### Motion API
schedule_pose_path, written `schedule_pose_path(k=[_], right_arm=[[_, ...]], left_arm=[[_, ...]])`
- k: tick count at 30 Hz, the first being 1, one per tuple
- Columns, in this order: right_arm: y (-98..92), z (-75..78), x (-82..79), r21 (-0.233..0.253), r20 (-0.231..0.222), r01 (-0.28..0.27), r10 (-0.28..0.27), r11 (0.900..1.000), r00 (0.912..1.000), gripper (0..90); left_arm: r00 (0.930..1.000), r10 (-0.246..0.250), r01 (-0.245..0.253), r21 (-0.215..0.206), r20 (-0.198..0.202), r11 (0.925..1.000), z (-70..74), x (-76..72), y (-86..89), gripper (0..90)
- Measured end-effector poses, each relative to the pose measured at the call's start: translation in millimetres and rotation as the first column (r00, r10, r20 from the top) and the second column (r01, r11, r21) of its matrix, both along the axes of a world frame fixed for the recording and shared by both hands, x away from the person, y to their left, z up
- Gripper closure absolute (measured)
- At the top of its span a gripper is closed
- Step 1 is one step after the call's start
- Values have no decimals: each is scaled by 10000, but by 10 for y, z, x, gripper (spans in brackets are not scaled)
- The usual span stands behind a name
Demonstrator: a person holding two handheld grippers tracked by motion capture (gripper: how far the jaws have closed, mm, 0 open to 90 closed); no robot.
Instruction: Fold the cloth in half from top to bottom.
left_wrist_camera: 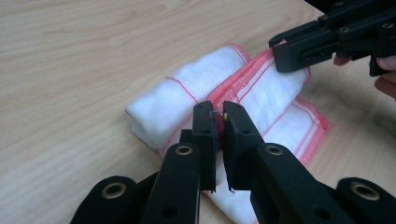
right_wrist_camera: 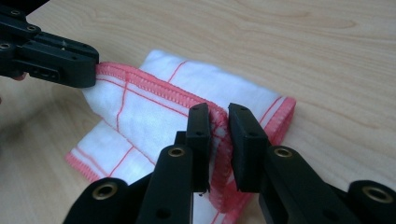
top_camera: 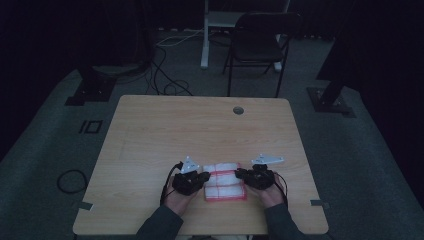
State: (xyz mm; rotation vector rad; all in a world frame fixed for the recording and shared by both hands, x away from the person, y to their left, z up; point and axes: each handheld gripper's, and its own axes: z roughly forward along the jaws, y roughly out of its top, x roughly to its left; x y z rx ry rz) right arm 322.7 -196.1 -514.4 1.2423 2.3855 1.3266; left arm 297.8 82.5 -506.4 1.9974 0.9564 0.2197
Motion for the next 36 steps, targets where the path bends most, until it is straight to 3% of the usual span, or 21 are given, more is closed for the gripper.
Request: schedule_pose_path(k=[5,9,18,27,36], right_arm=[[-44,10,-80,49,72,-59,59,10000,10000,744],[-96,46,-124,142,269,207,-211,9997,9994,673],[-208,73,-161,378,455,624,-641,9973,9969,626],[-226,107,-164,513,604,755,-785,9958,9951,625],[-226,44,-156,320,545,802,-818,9963,9952,620]], left_arm=[[9999,-113,112,-51,-62,9999,-37,-118,27,834],[9995,-256,254,-145,-191,9996,-81,-204,65,810],[9964,-837,833,-322,-112,9960,-122,-420,133,686],[9987,-481,488,-379,177,9981,-68,-421,250,678],[9991,-3,2,23,414,10000,-122,-350,331,668]])
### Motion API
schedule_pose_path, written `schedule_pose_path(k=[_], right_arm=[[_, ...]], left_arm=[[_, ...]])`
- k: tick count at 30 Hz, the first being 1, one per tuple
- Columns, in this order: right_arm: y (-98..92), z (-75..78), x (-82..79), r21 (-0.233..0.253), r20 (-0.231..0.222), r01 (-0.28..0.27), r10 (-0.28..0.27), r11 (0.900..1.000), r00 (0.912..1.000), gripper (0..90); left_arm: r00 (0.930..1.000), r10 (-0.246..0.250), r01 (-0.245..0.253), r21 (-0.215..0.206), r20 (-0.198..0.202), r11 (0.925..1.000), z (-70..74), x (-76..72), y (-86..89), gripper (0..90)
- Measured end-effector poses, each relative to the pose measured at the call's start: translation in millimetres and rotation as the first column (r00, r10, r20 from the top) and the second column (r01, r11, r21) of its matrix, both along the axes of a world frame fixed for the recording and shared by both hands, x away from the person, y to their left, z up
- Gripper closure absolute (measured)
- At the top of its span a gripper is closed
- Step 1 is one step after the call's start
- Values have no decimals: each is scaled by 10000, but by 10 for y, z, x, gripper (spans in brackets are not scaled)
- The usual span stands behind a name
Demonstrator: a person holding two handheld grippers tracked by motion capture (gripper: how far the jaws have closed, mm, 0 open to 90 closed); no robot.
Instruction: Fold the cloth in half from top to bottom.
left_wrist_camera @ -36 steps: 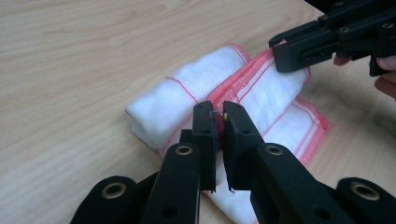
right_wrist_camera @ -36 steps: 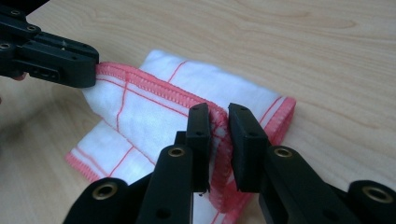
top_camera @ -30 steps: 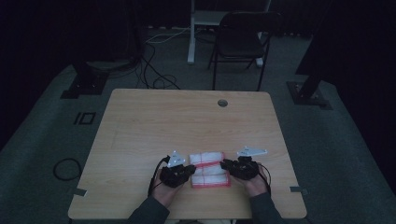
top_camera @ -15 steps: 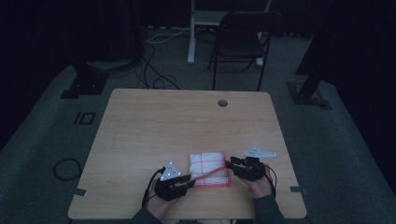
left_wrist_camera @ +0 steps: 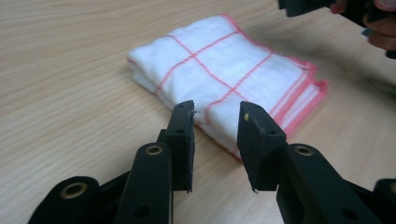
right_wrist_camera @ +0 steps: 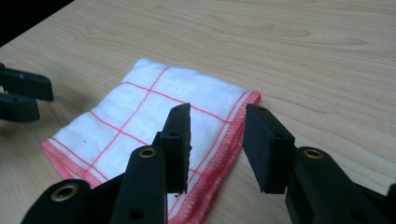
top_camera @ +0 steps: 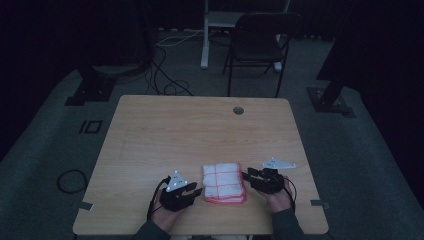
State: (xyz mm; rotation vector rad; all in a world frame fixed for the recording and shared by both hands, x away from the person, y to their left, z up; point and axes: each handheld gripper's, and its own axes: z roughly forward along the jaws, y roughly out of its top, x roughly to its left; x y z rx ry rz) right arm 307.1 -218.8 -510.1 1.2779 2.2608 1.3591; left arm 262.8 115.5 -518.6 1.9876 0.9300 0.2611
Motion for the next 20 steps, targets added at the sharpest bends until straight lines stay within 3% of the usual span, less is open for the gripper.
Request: schedule_pose_path(k=[6,20], right_arm=[[-13,-65,1,-380,61,177,-175,9991,9998,614],[-108,-171,34,-498,-119,431,-437,9978,9990,630]], left_arm=[[9992,372,-376,208,171,9991,-50,69,80,657],[9945,1043,-1047,798,89,9913,-193,209,201,649]])
